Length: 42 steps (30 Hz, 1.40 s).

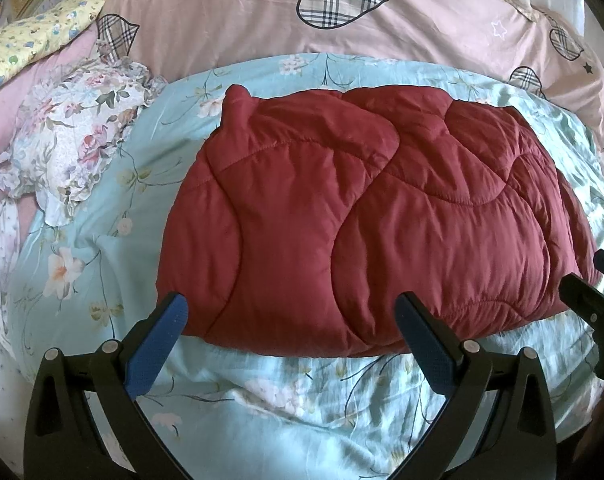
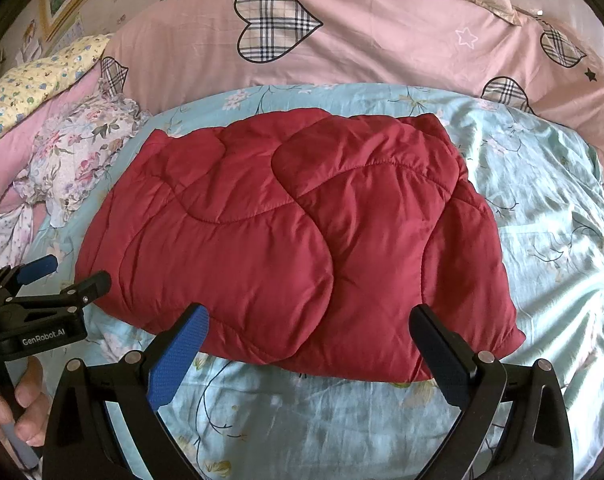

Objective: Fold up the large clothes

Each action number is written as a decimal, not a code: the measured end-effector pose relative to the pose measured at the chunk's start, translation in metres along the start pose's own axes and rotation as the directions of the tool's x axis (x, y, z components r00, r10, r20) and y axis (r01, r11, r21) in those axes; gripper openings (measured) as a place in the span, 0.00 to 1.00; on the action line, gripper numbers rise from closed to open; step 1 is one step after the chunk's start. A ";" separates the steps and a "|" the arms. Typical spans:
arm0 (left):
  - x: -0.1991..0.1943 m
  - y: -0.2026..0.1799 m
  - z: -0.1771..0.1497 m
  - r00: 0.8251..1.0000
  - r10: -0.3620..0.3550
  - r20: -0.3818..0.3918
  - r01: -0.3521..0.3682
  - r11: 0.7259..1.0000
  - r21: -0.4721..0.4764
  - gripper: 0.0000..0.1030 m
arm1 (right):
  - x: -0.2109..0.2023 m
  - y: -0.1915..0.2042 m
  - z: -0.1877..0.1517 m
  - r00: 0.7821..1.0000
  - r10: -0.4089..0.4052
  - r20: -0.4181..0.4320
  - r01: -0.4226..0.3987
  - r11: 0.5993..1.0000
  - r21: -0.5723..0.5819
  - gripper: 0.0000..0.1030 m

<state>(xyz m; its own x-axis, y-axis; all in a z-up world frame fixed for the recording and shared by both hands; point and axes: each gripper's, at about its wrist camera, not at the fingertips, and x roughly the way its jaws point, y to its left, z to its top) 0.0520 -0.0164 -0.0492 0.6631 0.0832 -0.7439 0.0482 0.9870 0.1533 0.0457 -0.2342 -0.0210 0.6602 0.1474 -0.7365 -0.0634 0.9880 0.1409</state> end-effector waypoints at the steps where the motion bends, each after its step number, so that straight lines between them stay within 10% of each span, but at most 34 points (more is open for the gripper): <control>1: 0.000 0.000 0.000 1.000 0.000 0.001 0.000 1.000 0.000 1.00 | 0.000 0.000 0.000 1.000 0.000 0.001 0.000 1.000 0.000 0.98; 42: 0.002 0.002 0.003 1.000 0.011 0.011 -0.011 1.000 0.000 1.00 | 0.002 -0.005 0.003 1.000 0.010 0.006 -0.010 1.000 0.005 0.98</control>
<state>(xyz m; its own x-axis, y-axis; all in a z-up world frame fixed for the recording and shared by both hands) 0.0559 -0.0150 -0.0482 0.6716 0.0927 -0.7351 0.0407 0.9860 0.1614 0.0493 -0.2388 -0.0212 0.6643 0.1573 -0.7307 -0.0663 0.9862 0.1520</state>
